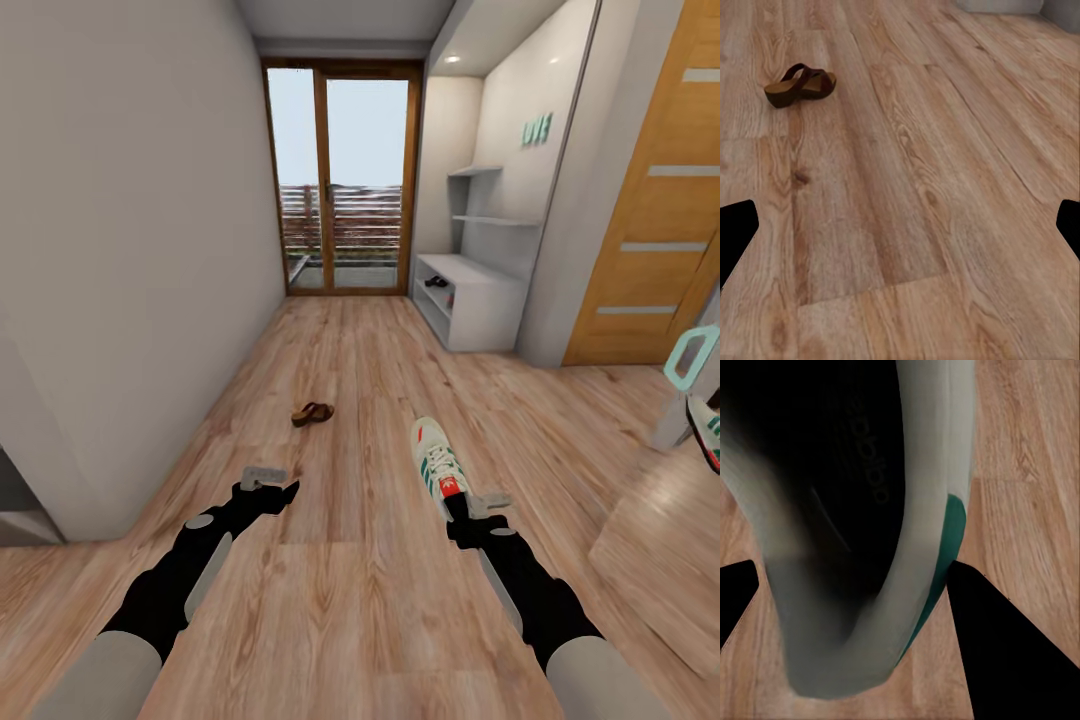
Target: Pick up the two gym shoes and the two sandals from the corridor floor and place them onto the hallstand (shoe rack) in the corridor, making sure they are on the rack and not on the floor. Arrange them so the two gym shoes are next to each other and the two sandals are next to each other.
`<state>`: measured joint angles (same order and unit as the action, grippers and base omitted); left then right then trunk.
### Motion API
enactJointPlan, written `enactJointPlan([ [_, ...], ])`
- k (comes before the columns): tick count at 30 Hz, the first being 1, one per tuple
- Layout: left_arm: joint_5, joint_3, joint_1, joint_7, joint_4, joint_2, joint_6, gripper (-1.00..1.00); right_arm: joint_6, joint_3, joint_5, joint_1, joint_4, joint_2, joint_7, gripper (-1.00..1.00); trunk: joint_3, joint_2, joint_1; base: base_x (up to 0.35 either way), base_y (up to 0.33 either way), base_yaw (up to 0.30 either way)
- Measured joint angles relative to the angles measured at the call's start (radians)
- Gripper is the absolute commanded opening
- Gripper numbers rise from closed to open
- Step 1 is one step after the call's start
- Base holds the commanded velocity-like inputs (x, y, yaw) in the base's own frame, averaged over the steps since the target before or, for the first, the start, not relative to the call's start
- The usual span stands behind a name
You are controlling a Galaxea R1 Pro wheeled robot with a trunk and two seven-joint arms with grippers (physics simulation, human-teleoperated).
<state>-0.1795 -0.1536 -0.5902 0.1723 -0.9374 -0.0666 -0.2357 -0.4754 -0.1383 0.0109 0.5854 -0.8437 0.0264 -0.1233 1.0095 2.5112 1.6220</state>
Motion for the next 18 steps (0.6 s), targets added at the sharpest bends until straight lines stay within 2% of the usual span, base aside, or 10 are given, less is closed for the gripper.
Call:
enactJointPlan([
  [8, 0.0, -0.001, 0.0, 0.0, 0.0, 0.0, 0.0, 1.0, 0.0, 0.001, 0.0, 0.0, -0.001, 0.0, 0.0, -1.0, 0.0, 0.0, 0.0, 0.348, 0.0, 0.0],
  [18, 0.0, -0.001, 0.0, 0.0, 0.0, 0.0, 0.0, 1.0, -0.001, 0.004, 0.001, 0.001, -0.004, 0.0, 0.0, -1.0, 0.0, 0.0, 0.0, 0.348, 0.061, 0.0],
])
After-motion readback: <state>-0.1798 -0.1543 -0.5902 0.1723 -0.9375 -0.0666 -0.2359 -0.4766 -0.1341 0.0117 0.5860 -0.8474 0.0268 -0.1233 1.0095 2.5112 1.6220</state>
